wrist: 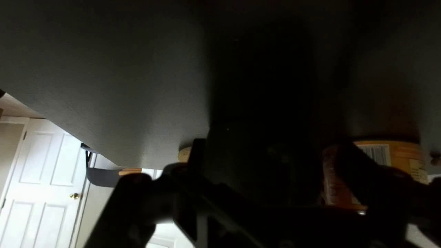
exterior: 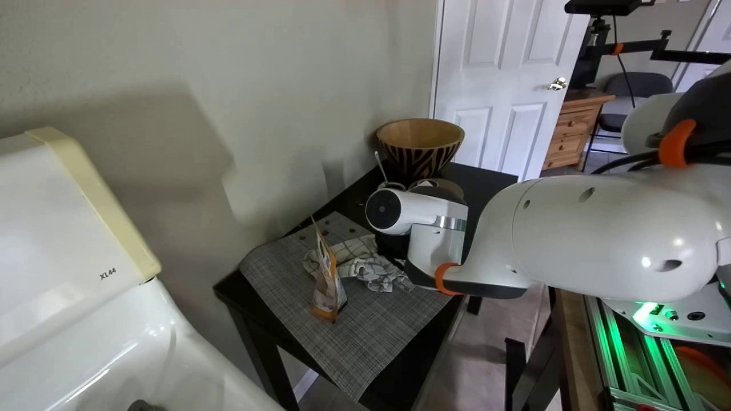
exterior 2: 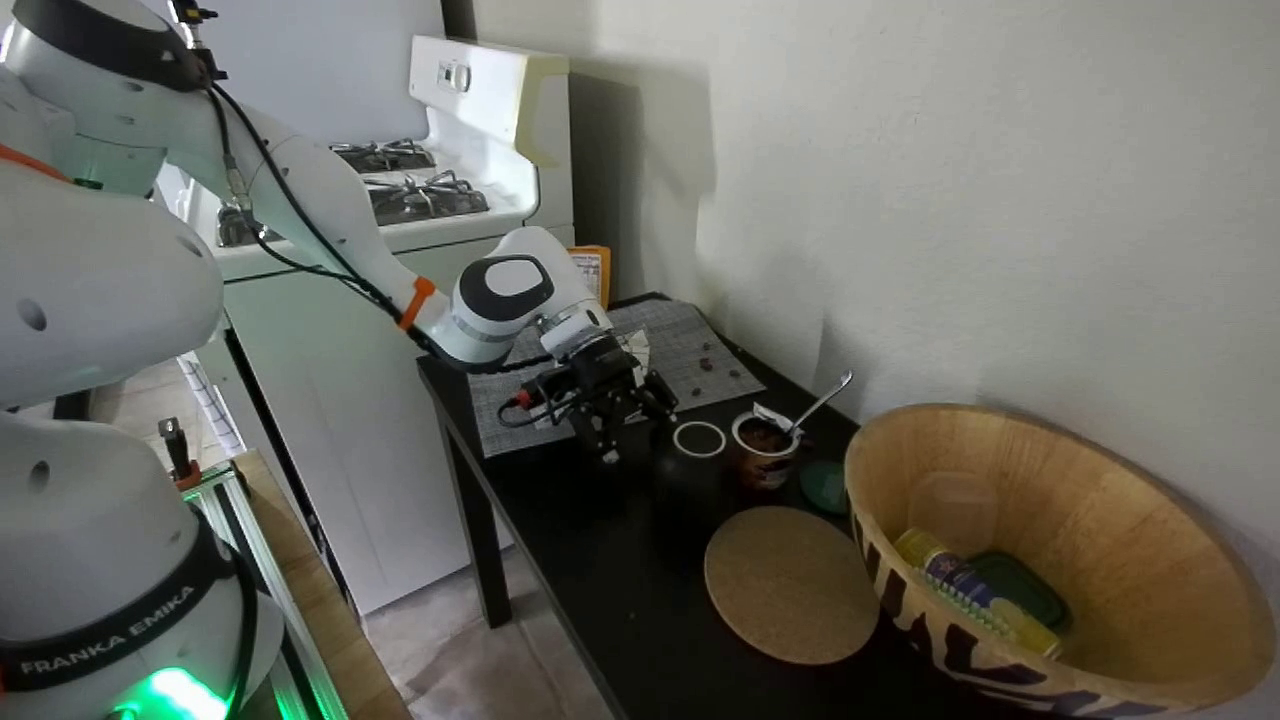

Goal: Correctly position the mug, which is on the table

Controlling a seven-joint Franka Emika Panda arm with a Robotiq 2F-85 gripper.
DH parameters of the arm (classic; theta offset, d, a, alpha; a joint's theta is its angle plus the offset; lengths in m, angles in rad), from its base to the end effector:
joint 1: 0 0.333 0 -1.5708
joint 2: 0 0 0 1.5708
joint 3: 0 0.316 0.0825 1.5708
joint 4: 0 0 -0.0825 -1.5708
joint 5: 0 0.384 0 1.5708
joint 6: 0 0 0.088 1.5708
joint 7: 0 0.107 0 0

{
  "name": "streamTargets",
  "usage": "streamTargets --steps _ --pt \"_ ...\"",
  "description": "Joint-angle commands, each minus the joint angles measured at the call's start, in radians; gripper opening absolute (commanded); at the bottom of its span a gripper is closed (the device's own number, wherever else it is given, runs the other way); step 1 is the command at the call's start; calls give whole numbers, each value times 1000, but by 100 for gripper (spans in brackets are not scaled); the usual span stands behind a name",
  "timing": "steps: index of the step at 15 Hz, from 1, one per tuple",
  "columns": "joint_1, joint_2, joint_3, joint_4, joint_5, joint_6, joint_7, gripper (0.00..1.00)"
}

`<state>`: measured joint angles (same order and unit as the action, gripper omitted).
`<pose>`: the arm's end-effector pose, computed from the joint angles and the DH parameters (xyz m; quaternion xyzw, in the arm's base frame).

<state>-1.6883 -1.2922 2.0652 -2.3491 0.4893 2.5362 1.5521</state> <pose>0.4660 0.0268 0.1049 0.6521 -0.6080 0.3020 0.3376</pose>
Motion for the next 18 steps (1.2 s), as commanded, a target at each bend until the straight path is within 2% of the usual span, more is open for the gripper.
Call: streamTargets --steps 1,8,10,12,15,18 --pt "-1 -44 6 33 -14 -34 33 70" --pt "-1 -66 6 48 -12 -48 30 15" --pt "0 -70 6 51 -11 -48 30 2" --pt "4 -70 4 49 -10 -46 31 6" --pt "15 -43 2 36 -3 -38 16 6" --pt "32 56 -7 -10 33 22 -40 6"
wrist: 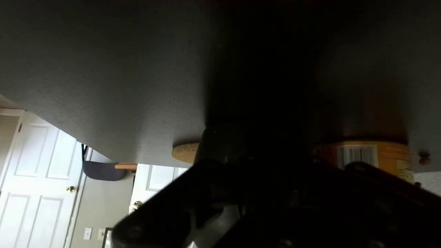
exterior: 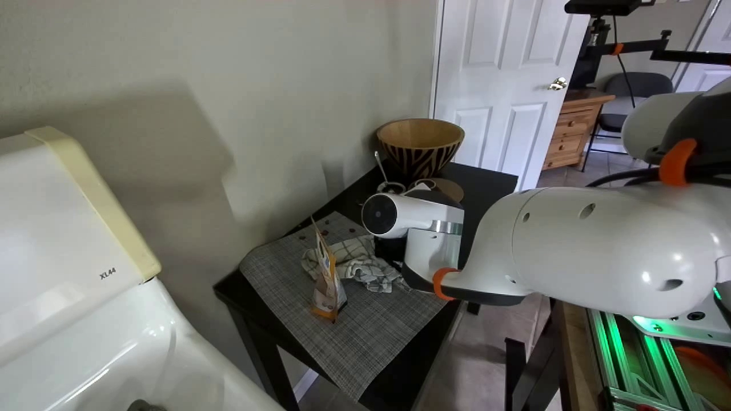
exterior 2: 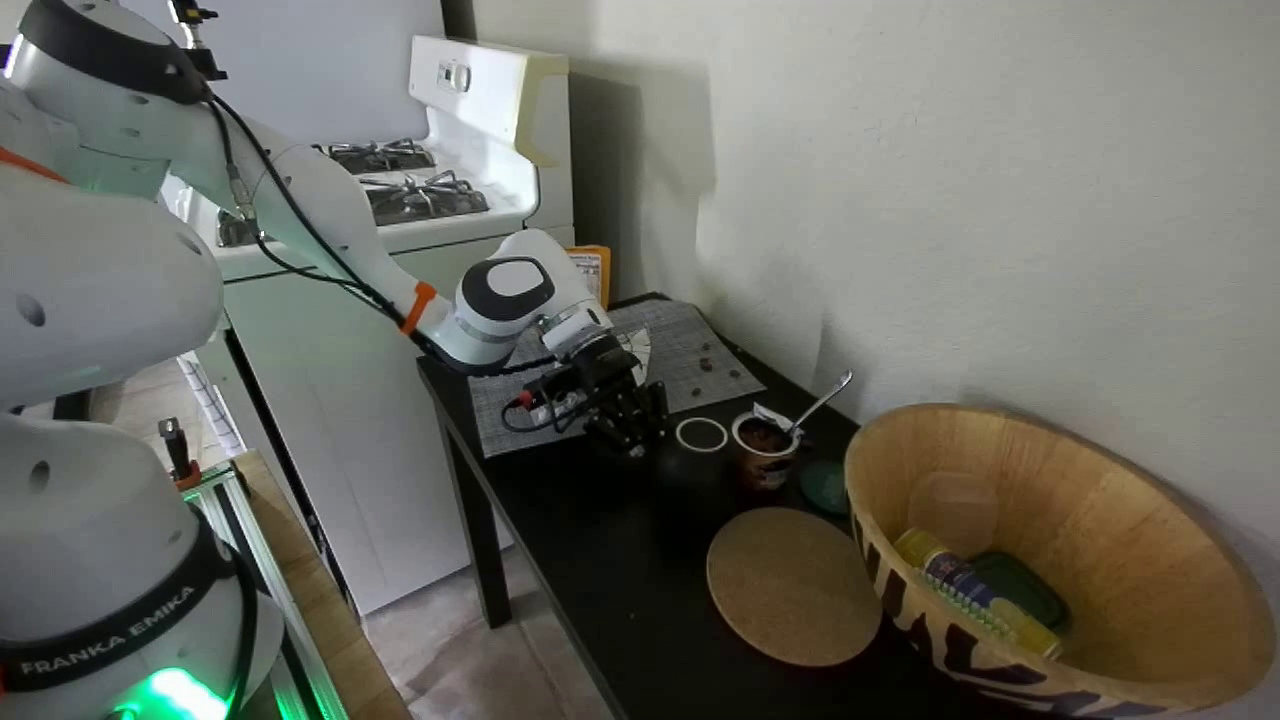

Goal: Correctly position the mug, which is on the table

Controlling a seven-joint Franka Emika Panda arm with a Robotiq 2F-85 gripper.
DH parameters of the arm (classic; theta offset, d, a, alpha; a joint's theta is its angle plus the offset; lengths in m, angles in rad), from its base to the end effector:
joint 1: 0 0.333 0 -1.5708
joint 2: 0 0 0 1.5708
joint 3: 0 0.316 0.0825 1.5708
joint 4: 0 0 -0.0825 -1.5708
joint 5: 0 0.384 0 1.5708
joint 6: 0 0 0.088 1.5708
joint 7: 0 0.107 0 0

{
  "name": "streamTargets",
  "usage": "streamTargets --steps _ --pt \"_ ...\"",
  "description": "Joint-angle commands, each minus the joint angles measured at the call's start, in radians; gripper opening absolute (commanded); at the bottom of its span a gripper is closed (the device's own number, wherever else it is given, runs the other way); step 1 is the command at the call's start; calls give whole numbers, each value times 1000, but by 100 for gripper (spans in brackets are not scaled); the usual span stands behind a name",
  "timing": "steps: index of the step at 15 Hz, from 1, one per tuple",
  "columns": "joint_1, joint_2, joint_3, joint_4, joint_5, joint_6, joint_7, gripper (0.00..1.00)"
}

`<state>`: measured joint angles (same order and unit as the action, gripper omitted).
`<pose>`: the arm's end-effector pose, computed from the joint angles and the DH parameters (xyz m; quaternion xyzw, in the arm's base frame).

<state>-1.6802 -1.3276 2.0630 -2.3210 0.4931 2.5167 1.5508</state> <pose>0.4720 0.0328 0.1015 0.6533 -0.5993 0.3098 0.3437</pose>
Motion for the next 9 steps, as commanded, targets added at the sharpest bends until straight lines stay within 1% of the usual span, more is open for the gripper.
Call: streamTargets --steps 1,3,6,9 --pt "33 114 -11 -50 38 58 -50 6" --pt "44 157 -22 -68 47 87 -68 6" --pt "39 250 -35 -97 64 129 -114 6" --pt "17 367 -43 -133 97 196 -176 6"
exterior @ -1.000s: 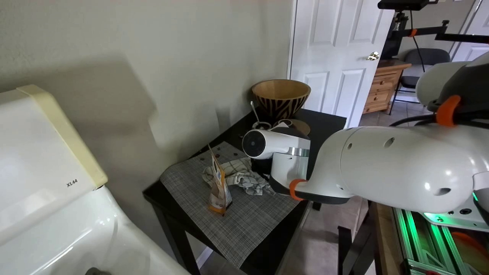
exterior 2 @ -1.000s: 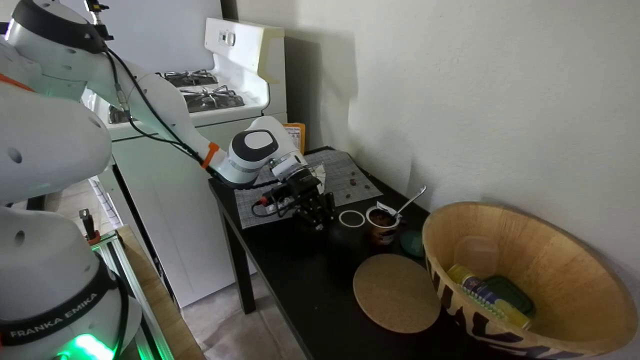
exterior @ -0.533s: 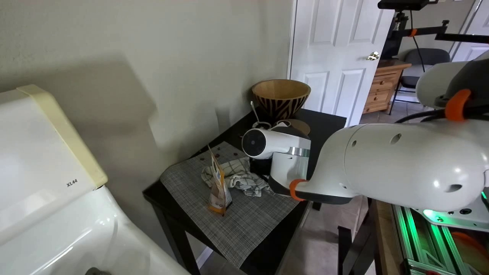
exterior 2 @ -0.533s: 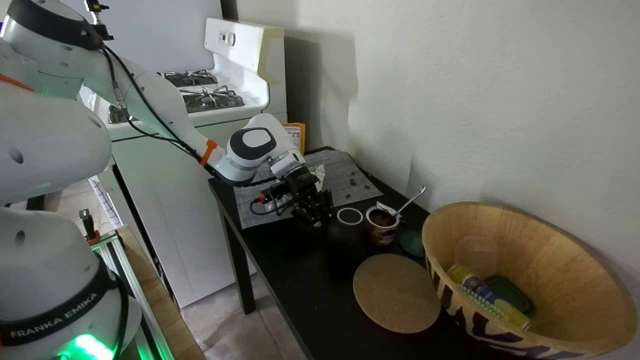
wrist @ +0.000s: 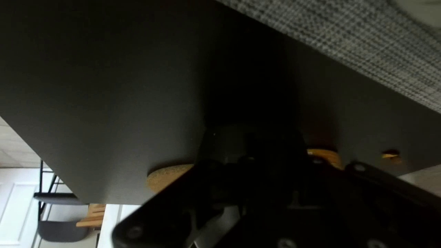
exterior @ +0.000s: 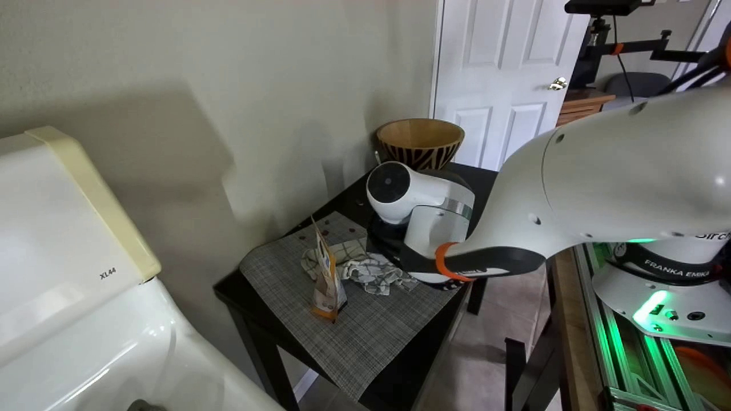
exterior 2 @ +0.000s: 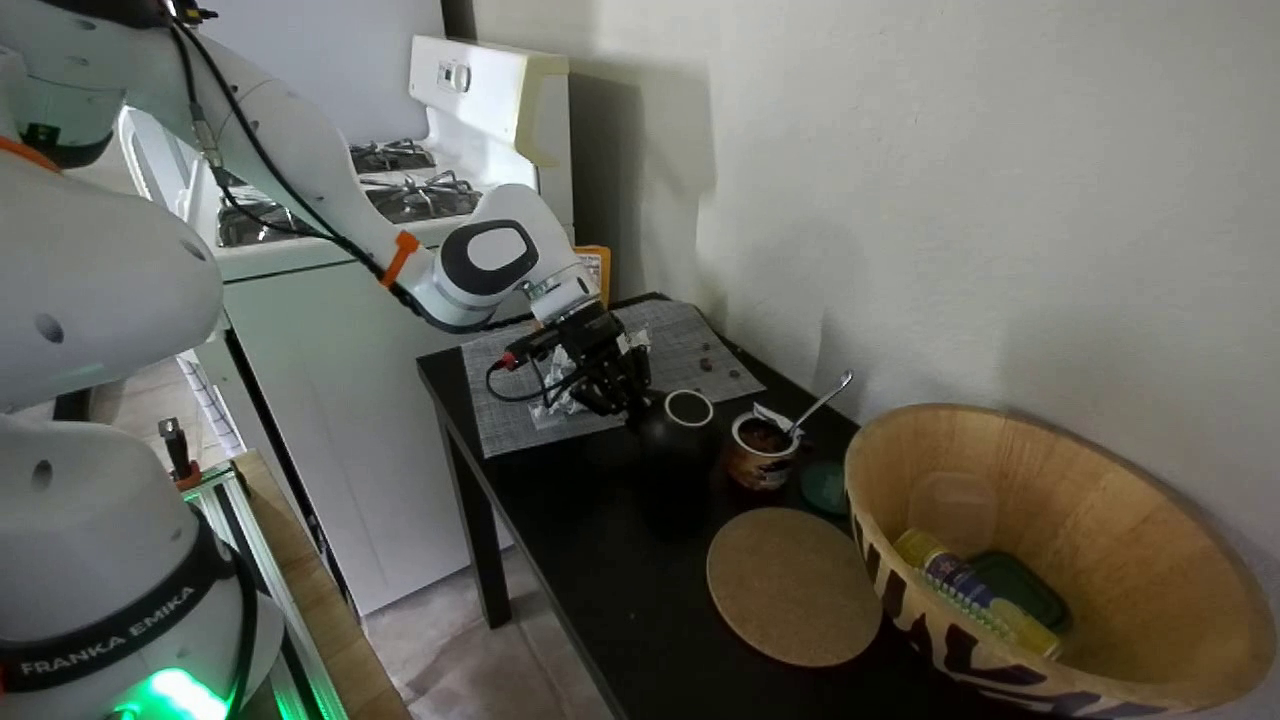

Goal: Correctly position the mug, which is on the table

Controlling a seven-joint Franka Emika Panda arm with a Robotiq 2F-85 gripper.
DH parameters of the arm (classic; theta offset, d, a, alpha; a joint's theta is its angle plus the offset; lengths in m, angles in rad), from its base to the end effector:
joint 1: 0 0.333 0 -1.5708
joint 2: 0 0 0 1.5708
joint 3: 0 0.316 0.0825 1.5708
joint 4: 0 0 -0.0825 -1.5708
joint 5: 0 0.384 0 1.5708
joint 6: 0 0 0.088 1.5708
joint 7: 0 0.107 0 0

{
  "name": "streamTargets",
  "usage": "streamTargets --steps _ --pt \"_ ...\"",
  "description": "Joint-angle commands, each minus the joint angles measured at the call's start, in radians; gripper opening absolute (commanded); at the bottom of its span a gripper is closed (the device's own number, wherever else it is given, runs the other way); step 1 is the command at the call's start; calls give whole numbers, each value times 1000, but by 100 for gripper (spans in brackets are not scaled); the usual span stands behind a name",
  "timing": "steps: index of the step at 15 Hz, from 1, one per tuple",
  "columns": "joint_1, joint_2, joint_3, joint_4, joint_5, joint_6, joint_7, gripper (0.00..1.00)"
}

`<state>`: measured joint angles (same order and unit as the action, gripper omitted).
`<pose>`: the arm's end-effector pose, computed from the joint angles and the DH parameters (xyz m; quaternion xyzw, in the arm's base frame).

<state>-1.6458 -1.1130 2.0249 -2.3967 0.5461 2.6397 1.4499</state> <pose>0.4719 0.0627 0.1443 0.7004 -0.6096 0.2825 0.2409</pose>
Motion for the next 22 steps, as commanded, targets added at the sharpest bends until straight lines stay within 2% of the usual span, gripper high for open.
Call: streamTargets --steps 1,5,9,16,20,22 --pt "-22 187 -13 -70 54 92 -96 6" --pt "-29 344 -54 -125 96 172 -189 6" --pt "6 517 -144 -177 95 238 -274 6" --pt "33 826 -242 -212 89 289 -419 6" --pt "14 1000 -272 -232 102 327 -514 6" --pt "4 1091 -308 -247 97 355 -559 6"
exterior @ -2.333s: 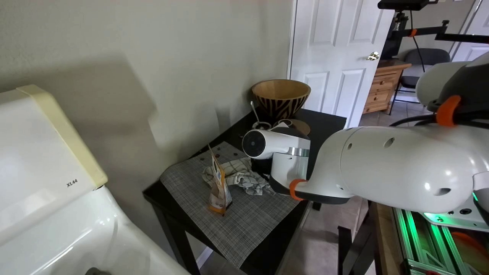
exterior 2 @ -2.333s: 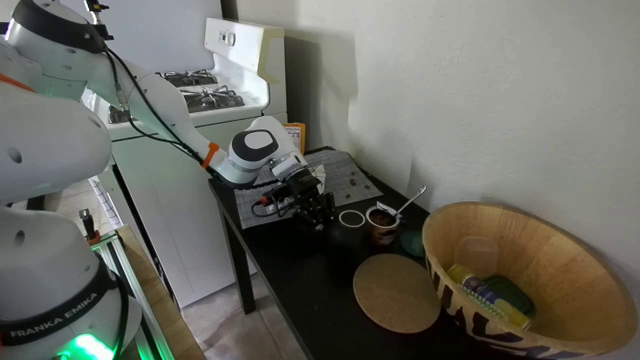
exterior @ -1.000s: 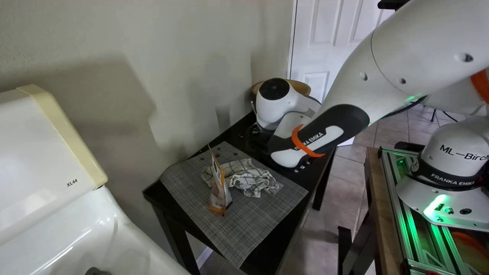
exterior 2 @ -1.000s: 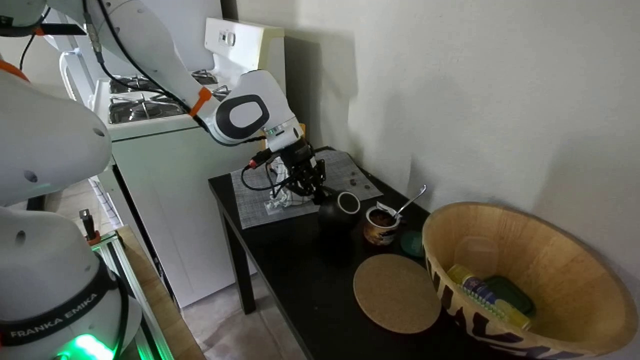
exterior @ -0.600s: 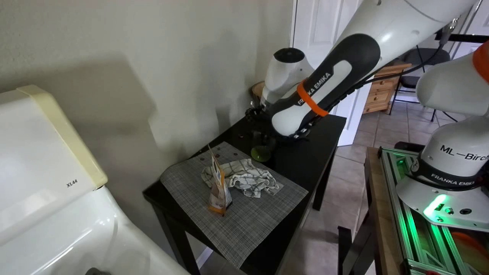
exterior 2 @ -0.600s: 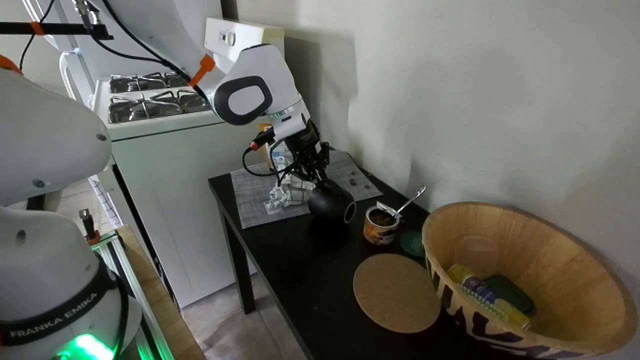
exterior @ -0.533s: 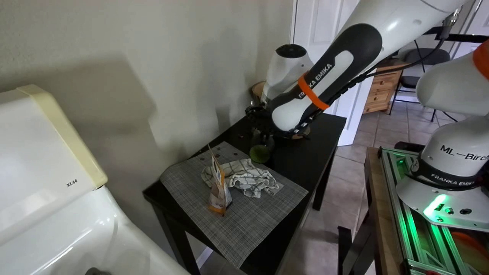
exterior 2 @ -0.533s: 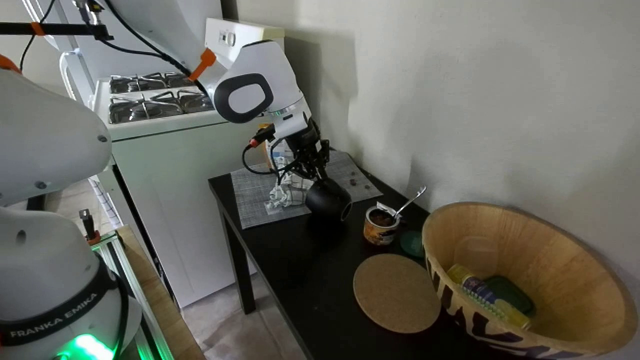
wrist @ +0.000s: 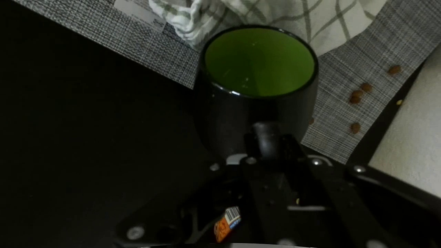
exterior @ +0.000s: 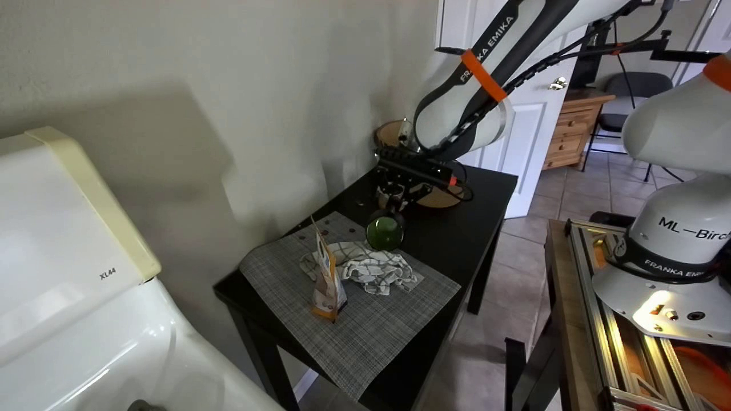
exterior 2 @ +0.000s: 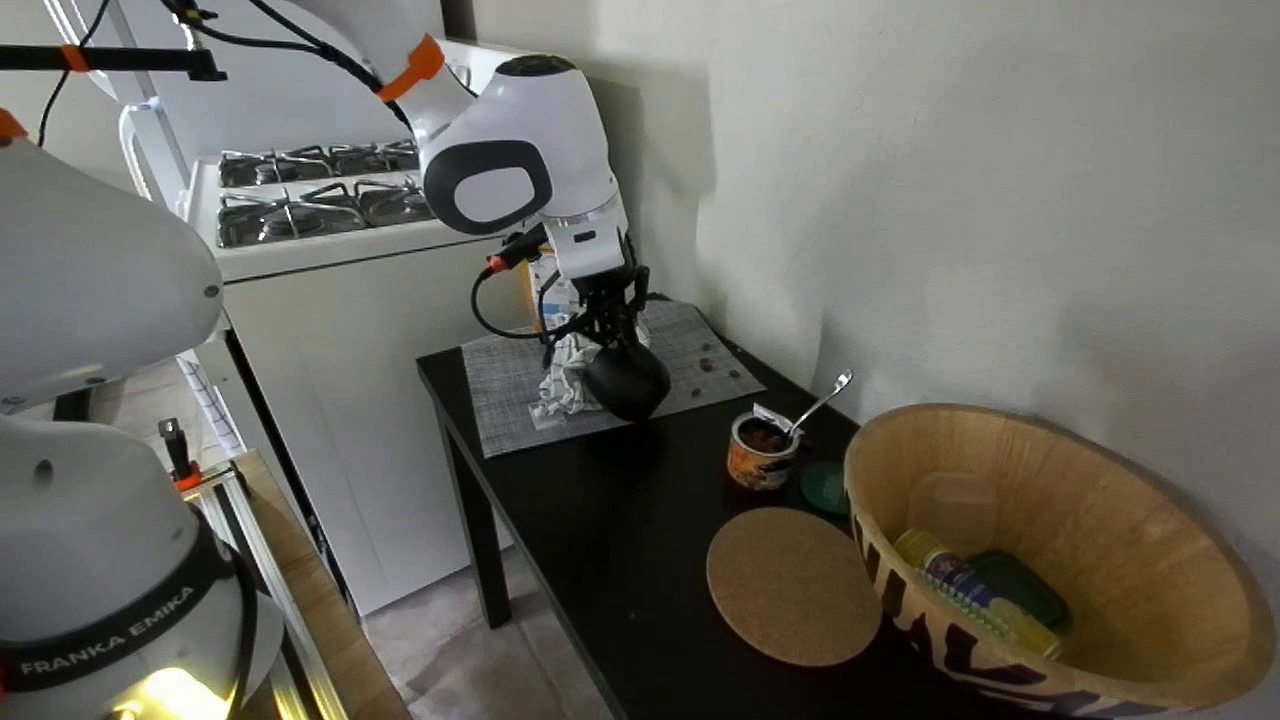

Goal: Correctly position the mug, which is on the table

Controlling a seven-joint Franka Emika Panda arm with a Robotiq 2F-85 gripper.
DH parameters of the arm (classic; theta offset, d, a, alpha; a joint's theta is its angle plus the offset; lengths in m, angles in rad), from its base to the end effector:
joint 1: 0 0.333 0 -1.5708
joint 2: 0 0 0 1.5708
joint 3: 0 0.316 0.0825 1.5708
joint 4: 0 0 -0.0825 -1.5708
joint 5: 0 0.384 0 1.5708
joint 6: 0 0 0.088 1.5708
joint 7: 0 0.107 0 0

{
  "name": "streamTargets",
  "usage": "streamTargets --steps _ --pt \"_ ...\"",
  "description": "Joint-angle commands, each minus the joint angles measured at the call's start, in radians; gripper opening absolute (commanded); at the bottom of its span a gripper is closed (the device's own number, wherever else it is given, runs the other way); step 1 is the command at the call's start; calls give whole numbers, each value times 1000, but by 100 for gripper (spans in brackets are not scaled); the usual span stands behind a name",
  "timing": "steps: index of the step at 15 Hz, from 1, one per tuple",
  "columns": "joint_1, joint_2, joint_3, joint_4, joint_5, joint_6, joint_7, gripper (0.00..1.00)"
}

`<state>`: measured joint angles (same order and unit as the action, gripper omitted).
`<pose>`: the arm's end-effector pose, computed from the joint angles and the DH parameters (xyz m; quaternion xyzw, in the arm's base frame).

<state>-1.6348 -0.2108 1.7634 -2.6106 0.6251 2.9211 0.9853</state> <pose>0.4545 0.0096 0.2692 -0.7509 0.6414 -0.1282 0.0909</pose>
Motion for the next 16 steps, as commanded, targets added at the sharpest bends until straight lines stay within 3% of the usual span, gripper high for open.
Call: streamTargets --steps 1,4,5,6,7,10,11,12,15,16 --pt "-13 236 -61 -41 16 91 -118 6" --pt "-41 372 -110 -51 9 120 -188 6" --pt "121 412 -292 -50 17 125 -211 6" --pt "-37 457 -164 -50 13 126 -225 6" --pt "-28 501 -197 -47 16 127 -246 6" --pt "-90 617 -187 -49 0 105 -310 6" --pt "-100 602 -178 -52 -22 78 -331 6" --pt "-63 522 -205 -45 -5 78 -280 22" --pt "-76 570 -203 -47 -7 78 -320 22" --pt "-76 572 -201 -47 -7 78 -321 6"
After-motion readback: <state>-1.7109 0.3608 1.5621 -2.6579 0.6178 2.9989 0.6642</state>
